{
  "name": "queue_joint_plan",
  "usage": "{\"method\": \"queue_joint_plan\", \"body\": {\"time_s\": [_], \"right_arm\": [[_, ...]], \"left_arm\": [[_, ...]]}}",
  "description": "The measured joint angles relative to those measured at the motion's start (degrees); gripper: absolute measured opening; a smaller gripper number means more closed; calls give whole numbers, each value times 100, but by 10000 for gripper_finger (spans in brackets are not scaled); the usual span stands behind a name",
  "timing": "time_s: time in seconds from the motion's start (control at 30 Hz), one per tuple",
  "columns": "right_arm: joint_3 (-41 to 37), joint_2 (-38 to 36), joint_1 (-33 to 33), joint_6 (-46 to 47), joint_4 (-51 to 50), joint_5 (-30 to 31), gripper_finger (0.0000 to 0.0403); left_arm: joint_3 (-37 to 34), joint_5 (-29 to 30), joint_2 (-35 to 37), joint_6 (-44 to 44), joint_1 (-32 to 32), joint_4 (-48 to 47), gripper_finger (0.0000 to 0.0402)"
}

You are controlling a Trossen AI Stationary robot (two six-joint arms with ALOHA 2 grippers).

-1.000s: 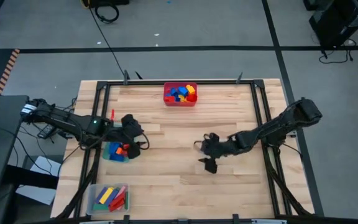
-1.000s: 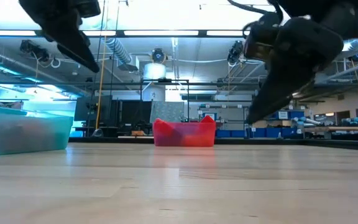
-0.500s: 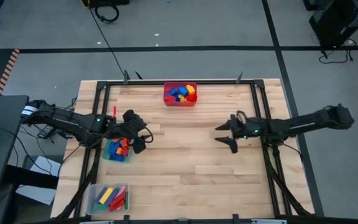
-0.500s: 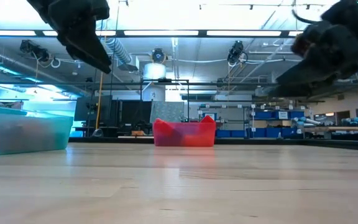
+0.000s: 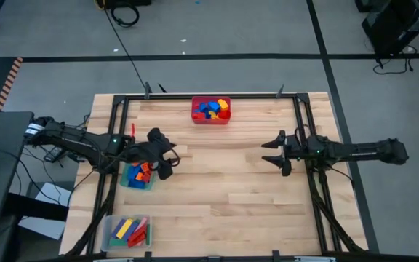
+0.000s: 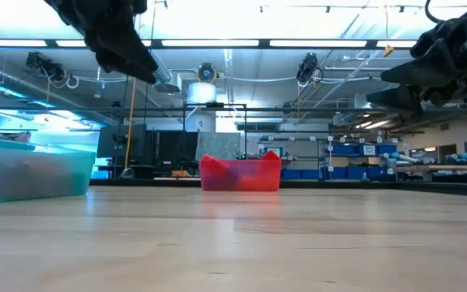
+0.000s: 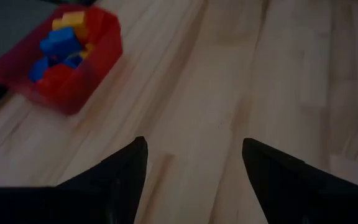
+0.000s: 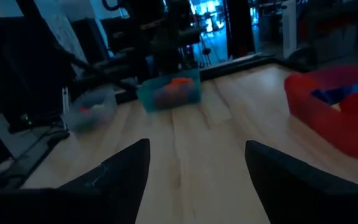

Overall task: Sort blocks by size
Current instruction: Return to Home Position

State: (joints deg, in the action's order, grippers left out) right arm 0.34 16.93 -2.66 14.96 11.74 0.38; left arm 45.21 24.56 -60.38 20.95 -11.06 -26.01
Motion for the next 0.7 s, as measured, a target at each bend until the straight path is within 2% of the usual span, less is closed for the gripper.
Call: {"method": "queue_joint_plan", "body": {"time_s": [0.23, 0.4, 0.57, 0.7], "right_arm": [[0, -1022, -59, -33, -1050, 339, 281], [7, -1410, -123, -155, -1016, 361, 280], [7, -1412, -210, -270, -1061, 123, 280], [7, -1385, -204, -273, -1095, -50, 283]], "left_arm": [[0, 207, 46, -135, -141, 231, 271], [0, 381, 46, -85, -263, 327, 271], [-63, 1308, 107, -222, -490, 892, 271], [-513, 1876, 458, -279, -717, 1329, 271]]}}
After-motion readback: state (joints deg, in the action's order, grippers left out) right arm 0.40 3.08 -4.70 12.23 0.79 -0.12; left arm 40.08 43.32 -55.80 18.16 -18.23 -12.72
